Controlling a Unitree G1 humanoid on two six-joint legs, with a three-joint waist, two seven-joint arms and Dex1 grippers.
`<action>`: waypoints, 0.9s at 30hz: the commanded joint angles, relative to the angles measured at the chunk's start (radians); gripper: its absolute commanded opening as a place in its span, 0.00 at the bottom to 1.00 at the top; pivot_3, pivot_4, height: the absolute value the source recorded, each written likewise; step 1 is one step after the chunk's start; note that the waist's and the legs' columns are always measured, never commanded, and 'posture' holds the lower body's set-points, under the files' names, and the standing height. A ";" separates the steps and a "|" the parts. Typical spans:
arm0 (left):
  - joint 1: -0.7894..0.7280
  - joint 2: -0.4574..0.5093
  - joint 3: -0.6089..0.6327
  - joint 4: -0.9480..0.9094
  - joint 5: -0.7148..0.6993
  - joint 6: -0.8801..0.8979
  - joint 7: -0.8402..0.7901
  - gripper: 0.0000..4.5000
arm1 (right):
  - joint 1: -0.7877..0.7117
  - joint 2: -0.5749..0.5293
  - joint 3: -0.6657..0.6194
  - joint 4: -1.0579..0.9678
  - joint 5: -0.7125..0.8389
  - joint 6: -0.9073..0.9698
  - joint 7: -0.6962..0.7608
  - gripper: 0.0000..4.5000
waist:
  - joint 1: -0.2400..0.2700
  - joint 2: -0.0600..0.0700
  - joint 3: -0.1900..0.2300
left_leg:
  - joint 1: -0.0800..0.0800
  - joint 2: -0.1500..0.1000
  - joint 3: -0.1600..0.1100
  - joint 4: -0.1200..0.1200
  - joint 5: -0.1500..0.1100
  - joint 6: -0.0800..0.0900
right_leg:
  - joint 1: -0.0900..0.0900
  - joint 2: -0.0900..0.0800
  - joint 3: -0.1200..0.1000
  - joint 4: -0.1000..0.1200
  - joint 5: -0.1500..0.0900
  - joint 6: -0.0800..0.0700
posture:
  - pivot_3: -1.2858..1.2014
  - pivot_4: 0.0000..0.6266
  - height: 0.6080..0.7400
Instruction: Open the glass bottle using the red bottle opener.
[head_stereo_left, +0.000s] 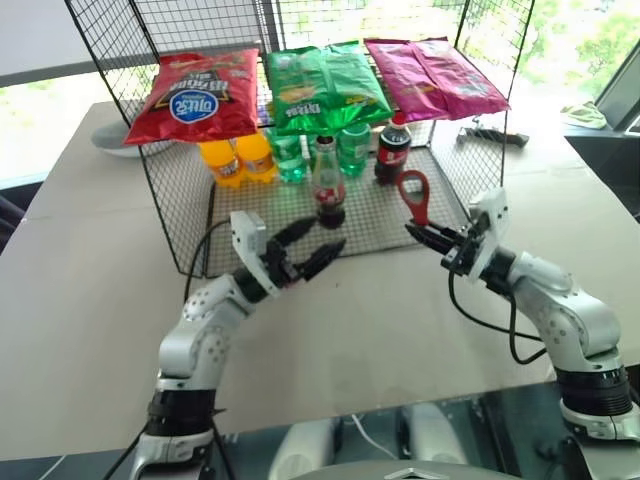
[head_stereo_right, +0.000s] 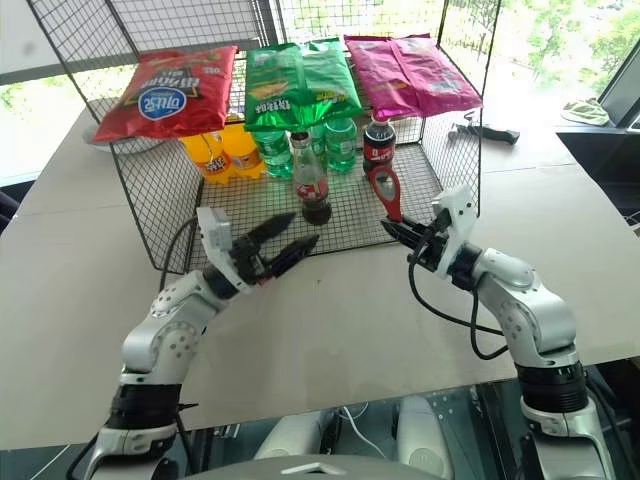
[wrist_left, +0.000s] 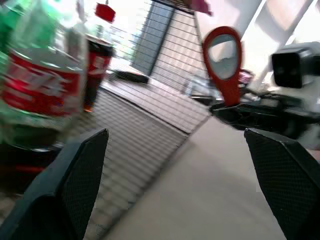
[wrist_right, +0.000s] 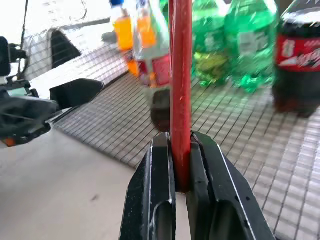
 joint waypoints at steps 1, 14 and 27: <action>-0.046 -0.025 -0.013 0.062 0.124 -0.169 0.045 1.00 | -0.037 0.035 -0.019 -0.004 -0.026 -0.090 -0.019 0.00 | 0.000 0.000 0.000 | 0.000 0.000 0.000 0.000 0.000 0.000 | 0.000 0.000 0.000 0.000 0.000 0.000 | 0.52 0.24 1.00; -0.356 -0.093 -0.025 0.552 0.358 -0.491 0.200 1.00 | -0.045 0.101 0.052 -0.030 -0.121 -0.214 -0.038 0.00 | 0.008 0.000 0.000 | -0.005 -0.001 -0.001 0.003 0.000 0.000 | -0.004 0.000 -0.001 0.002 0.000 0.000 | 0.52 0.24 1.00; -0.571 -0.143 -0.032 0.903 0.354 -0.566 0.130 1.00 | -0.032 0.124 0.100 -0.065 -0.190 -0.270 -0.058 0.00 | -0.009 -0.001 0.000 | -0.010 -0.003 -0.004 0.009 0.000 0.000 | -0.006 0.000 -0.004 0.004 0.000 0.000 | 0.52 0.24 1.00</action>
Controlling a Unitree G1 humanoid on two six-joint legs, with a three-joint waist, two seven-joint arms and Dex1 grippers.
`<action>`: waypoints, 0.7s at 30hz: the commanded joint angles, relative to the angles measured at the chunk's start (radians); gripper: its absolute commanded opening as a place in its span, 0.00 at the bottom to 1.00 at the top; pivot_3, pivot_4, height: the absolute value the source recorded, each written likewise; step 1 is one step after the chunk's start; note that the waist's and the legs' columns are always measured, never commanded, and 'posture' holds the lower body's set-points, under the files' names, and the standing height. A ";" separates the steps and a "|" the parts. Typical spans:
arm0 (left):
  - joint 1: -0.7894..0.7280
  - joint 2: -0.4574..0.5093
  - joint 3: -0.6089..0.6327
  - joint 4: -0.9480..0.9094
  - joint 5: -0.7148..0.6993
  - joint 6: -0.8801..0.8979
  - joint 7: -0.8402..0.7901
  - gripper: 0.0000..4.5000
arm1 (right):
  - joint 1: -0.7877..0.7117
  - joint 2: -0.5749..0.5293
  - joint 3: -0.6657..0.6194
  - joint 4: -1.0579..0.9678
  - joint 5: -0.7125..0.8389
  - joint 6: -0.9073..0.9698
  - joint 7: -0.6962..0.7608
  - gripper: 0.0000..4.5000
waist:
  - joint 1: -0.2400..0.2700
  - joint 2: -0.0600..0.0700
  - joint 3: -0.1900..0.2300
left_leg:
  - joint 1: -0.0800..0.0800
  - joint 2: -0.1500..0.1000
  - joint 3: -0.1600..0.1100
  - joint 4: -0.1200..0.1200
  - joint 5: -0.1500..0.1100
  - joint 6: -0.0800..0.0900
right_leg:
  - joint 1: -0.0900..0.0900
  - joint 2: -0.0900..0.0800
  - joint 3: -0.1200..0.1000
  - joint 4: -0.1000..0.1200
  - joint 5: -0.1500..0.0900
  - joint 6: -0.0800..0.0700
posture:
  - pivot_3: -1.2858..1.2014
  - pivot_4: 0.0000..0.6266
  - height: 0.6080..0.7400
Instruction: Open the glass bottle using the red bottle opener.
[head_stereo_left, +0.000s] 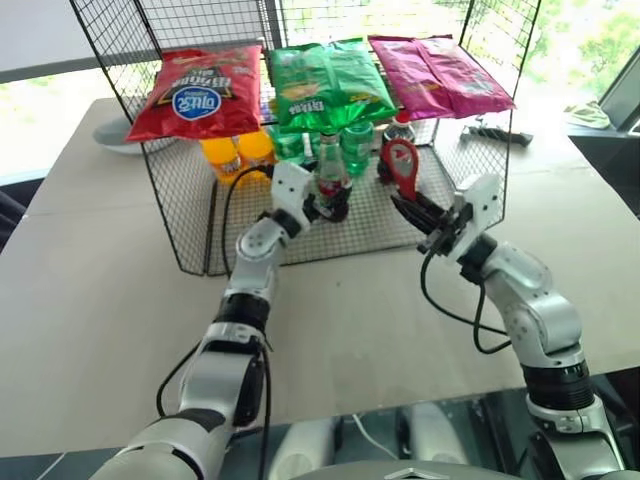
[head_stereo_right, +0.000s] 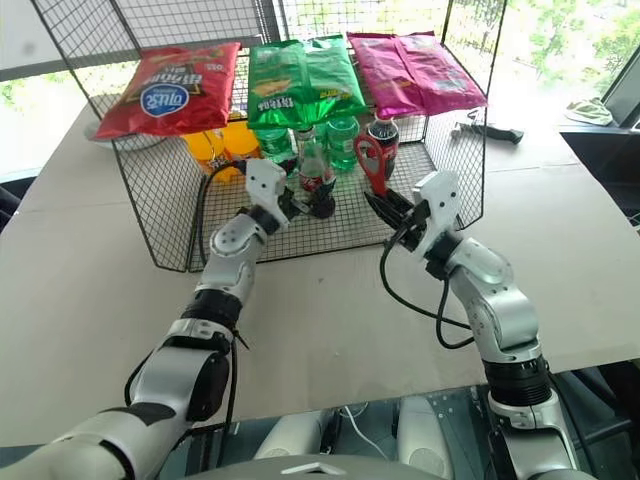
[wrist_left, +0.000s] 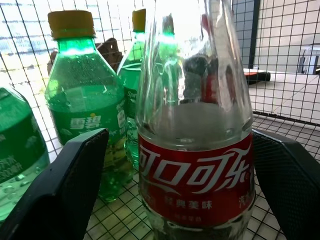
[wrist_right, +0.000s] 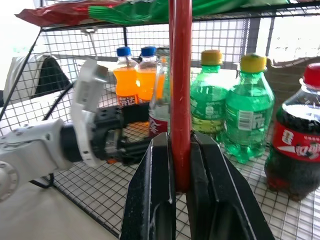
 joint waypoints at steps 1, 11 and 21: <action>-0.038 -0.013 0.005 0.029 -0.010 -0.028 -0.028 1.00 | 0.005 0.008 0.003 -0.047 -0.013 -0.037 -0.010 0.00 | -0.003 0.000 0.000 | 0.000 0.000 0.000 0.000 0.000 0.000 | 0.000 0.000 0.000 0.000 0.000 0.000 | 0.52 0.24 1.00; -0.013 -0.021 0.036 -0.036 -0.043 -0.014 -0.048 0.62 | 0.005 0.016 0.004 -0.026 -0.032 -0.063 -0.005 0.00 | -0.006 0.000 0.000 | 0.000 0.000 -0.001 0.001 0.000 0.000 | 0.000 0.000 0.000 0.001 0.000 0.000 | 0.52 0.24 1.00; 0.284 0.081 -0.041 -0.673 -0.171 0.323 -0.194 0.62 | 0.012 0.011 -0.010 -0.021 -0.032 -0.066 -0.009 0.00 | -0.009 0.000 0.000 | 0.000 0.000 -0.001 0.001 0.000 0.000 | -0.002 0.001 0.003 0.002 0.000 0.000 | 0.52 0.24 1.00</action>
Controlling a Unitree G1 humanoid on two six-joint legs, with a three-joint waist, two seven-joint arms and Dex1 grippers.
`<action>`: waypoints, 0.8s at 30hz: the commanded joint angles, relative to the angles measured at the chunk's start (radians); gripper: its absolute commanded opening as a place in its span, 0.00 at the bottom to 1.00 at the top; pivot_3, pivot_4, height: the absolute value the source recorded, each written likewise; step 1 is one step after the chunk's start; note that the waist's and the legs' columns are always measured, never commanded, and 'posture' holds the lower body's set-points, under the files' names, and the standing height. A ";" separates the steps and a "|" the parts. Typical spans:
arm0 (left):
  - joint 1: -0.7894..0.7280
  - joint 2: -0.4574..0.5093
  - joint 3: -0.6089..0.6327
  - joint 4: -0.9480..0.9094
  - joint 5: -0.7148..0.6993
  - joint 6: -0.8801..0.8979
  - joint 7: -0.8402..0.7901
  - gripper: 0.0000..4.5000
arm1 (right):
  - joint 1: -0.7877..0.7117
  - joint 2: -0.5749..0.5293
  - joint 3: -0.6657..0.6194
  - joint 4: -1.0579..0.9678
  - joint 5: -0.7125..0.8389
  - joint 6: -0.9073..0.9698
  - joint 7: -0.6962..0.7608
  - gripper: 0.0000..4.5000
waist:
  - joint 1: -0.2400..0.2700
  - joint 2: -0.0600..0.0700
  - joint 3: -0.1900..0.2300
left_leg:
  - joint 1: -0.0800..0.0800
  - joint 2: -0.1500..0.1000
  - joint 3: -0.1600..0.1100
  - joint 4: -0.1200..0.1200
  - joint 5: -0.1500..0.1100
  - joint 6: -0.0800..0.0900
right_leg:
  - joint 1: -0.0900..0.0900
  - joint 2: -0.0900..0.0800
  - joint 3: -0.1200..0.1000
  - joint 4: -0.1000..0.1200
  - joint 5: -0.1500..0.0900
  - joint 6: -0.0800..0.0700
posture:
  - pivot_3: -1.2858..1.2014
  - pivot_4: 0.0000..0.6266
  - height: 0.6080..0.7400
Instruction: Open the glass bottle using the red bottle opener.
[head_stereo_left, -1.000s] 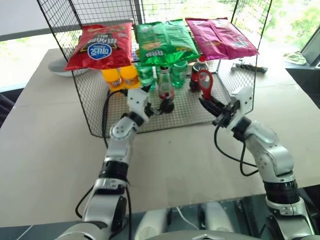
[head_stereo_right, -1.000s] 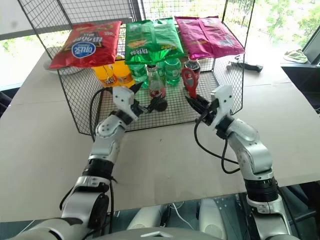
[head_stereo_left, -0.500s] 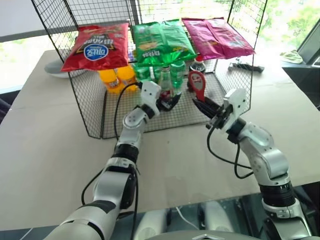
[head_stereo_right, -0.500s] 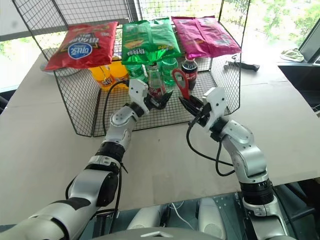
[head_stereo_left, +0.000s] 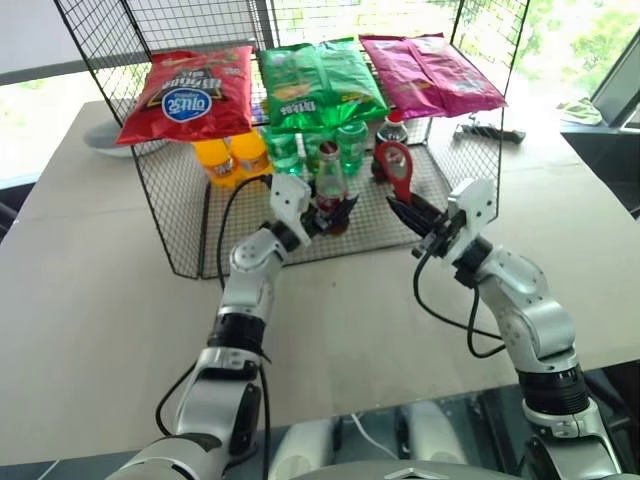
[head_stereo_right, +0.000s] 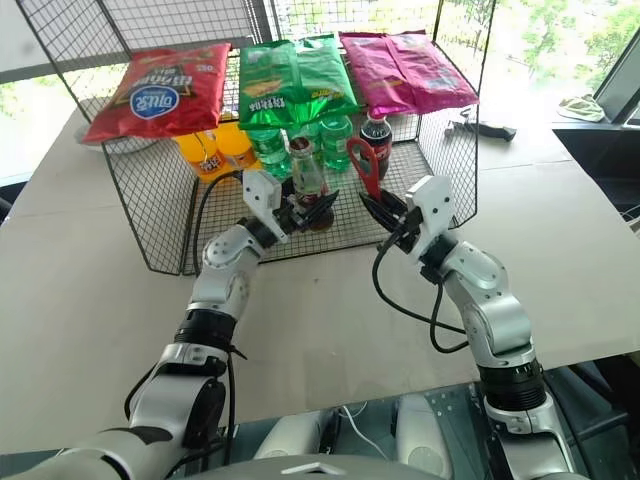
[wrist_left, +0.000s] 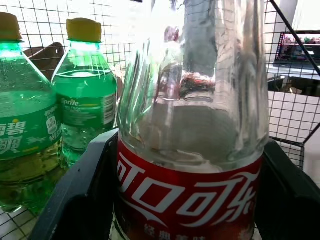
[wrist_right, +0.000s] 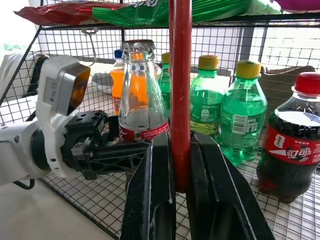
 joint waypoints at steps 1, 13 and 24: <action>0.093 0.058 -0.036 -0.270 -0.073 0.119 -0.062 0.62 | -0.005 -0.006 -0.022 -0.023 0.004 -0.027 0.000 0.00 | 0.000 0.000 0.000 | 0.000 0.000 0.000 0.000 0.000 0.000 | 0.000 0.000 0.000 0.000 0.000 0.000 | 0.52 0.24 1.00; 0.310 0.107 -0.071 -0.535 -0.157 0.276 -0.080 0.62 | -0.003 -0.006 -0.029 -0.016 0.002 -0.034 -0.004 0.00 | 0.004 0.000 0.000 | 0.001 0.000 0.000 0.000 0.000 0.000 | 0.001 0.000 0.001 0.000 0.000 0.000 | 0.52 0.24 1.00; 0.343 0.089 -0.065 -0.537 -0.150 0.219 -0.074 0.99 | -0.015 -0.009 -0.029 -0.005 0.004 -0.034 0.001 0.00 | 0.005 0.000 0.000 | 0.001 0.000 0.001 -0.001 0.000 0.000 | 0.001 0.000 0.001 0.000 0.000 0.000 | 0.52 0.24 1.00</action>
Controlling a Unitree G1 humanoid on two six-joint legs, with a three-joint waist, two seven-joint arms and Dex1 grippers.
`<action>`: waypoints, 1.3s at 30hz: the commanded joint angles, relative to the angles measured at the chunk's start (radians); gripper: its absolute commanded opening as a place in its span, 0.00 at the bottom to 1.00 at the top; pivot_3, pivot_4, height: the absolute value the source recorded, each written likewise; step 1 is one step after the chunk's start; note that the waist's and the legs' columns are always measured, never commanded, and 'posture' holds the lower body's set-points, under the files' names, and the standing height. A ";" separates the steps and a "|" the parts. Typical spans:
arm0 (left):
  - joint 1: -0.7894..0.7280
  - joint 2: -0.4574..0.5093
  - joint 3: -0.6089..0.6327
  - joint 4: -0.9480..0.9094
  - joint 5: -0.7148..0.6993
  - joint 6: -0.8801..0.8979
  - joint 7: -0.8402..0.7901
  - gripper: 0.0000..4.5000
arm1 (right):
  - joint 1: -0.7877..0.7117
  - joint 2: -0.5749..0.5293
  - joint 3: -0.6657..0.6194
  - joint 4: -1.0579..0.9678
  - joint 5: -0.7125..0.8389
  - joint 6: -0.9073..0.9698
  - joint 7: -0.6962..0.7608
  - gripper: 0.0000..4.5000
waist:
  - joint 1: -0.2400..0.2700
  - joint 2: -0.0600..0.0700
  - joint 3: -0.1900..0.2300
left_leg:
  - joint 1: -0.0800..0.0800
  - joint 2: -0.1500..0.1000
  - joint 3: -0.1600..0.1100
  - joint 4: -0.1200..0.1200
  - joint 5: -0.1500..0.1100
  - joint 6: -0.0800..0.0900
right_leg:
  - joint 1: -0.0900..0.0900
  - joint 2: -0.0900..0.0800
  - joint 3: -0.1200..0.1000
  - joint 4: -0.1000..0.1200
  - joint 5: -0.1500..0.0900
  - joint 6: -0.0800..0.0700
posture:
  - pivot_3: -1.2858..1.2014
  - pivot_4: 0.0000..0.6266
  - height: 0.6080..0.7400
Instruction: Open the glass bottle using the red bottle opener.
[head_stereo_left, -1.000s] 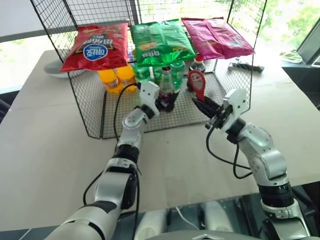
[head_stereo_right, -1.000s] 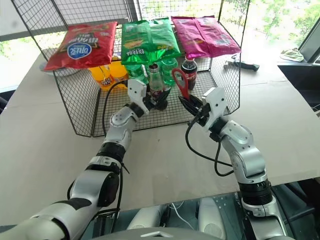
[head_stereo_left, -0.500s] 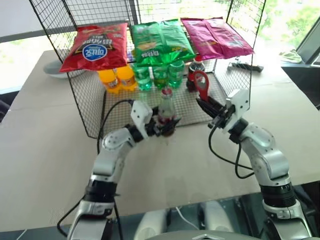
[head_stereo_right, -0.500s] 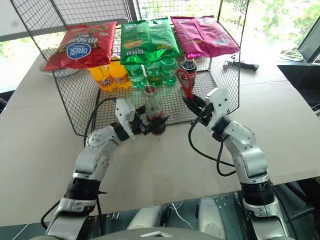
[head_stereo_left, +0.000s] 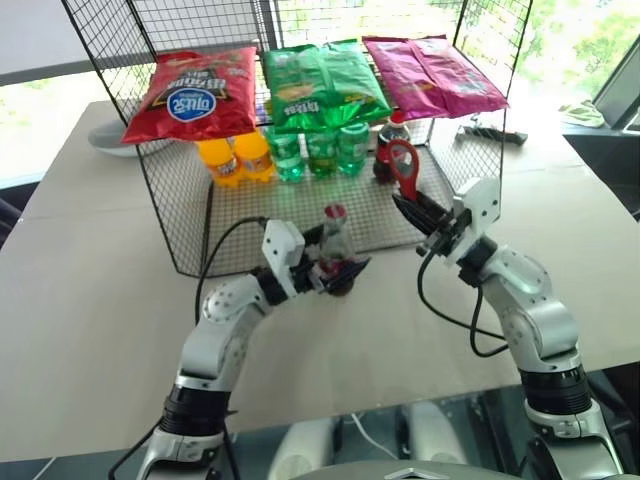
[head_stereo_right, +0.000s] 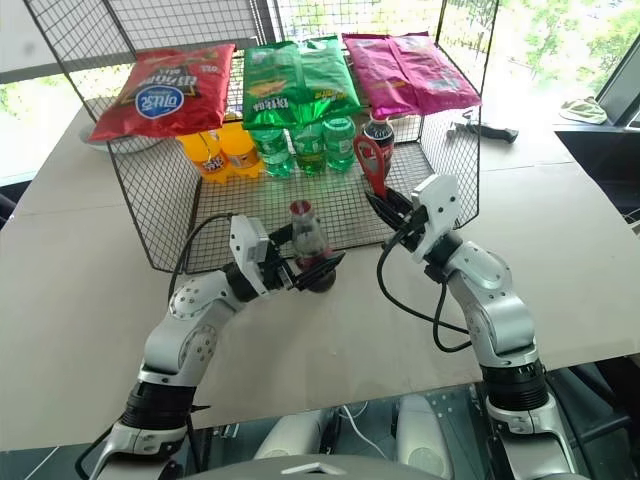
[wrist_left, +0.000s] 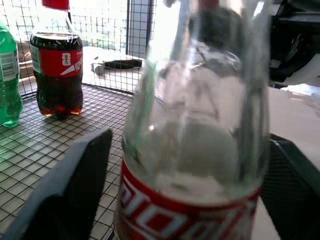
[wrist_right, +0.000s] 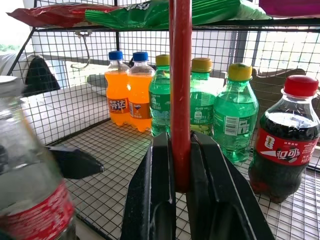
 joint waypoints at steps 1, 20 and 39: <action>0.011 -0.004 0.006 -0.053 -0.025 -0.038 -0.015 0.99 | -0.018 -0.002 -0.011 -0.013 0.005 -0.020 0.003 0.00 | 0.000 0.000 0.000 | 0.000 0.000 0.000 0.000 0.000 0.000 | 0.000 0.000 0.000 0.000 0.000 0.000 | 0.52 0.24 1.00; 0.023 -0.021 0.033 -0.097 -0.079 -0.130 -0.020 0.99 | -0.028 -0.001 -0.006 0.014 0.003 -0.032 0.020 0.00 | 0.000 0.000 0.000 | 0.000 0.000 0.000 0.000 0.000 0.000 | 0.000 0.000 0.000 0.000 0.000 0.000 | 0.52 0.24 1.00; 0.045 0.001 0.029 -0.042 -0.042 -0.184 -0.039 0.94 | -0.035 0.001 0.001 0.023 -0.002 -0.037 0.032 0.00 | 0.000 0.000 0.000 | 0.000 0.000 0.000 0.000 0.000 0.000 | 0.000 0.000 0.000 0.000 0.000 0.000 | 0.52 0.24 1.00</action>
